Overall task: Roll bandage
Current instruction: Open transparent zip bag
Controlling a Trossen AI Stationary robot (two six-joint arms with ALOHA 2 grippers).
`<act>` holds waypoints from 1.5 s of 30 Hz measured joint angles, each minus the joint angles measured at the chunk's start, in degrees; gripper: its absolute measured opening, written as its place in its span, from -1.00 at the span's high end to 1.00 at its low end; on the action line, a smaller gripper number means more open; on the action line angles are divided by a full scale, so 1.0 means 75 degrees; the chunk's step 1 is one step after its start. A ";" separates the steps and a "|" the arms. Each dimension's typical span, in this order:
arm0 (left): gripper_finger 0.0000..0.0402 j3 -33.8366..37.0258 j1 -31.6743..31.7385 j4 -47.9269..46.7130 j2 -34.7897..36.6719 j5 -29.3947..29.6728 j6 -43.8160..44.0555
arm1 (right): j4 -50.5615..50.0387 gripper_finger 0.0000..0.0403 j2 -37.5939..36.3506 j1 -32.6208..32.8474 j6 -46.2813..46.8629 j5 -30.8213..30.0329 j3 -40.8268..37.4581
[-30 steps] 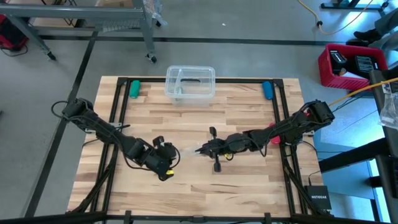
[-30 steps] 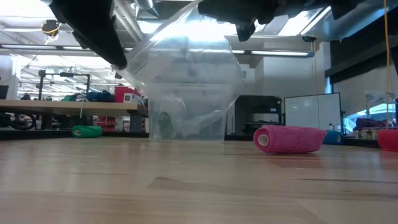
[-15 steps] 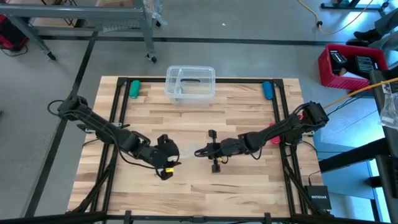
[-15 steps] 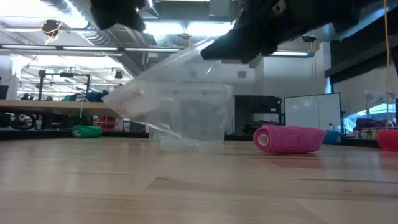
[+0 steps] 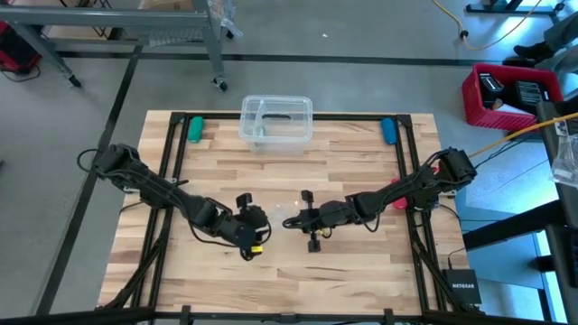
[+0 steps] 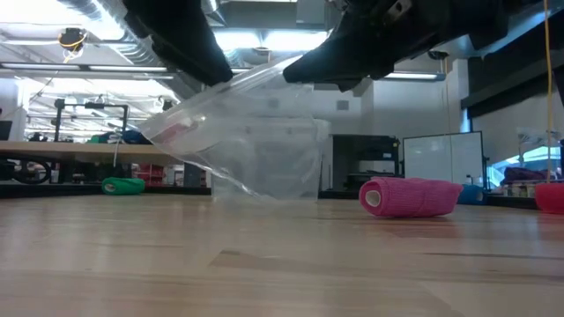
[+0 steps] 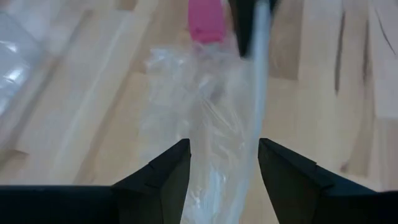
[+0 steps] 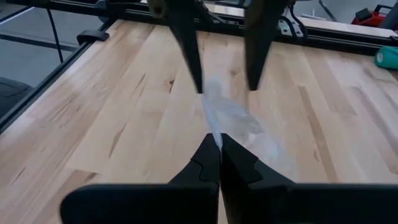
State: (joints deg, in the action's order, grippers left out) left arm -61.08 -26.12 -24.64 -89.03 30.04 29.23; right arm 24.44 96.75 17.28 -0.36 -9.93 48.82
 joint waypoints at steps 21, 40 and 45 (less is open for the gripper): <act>0.10 -0.0419 -0.0139 -0.0358 0.0208 0.0457 -0.0821 | 0.0175 1.00 0.0000 0.0000 -0.0009 0.0074 -0.0003; 0.10 -0.0172 -0.0132 -0.0321 -0.0286 0.0359 -0.0525 | 0.0222 1.00 0.0000 -0.0006 -0.0015 0.0075 -0.0006; 0.10 -0.0208 -0.0149 -0.0678 -0.0206 0.0359 -0.0472 | 0.0187 1.00 0.0000 -0.0006 -0.0015 0.0075 -0.0006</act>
State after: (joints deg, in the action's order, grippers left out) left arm -62.64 -27.24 -29.73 -90.58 32.73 25.69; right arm 25.84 96.75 17.23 -0.47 -9.37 48.77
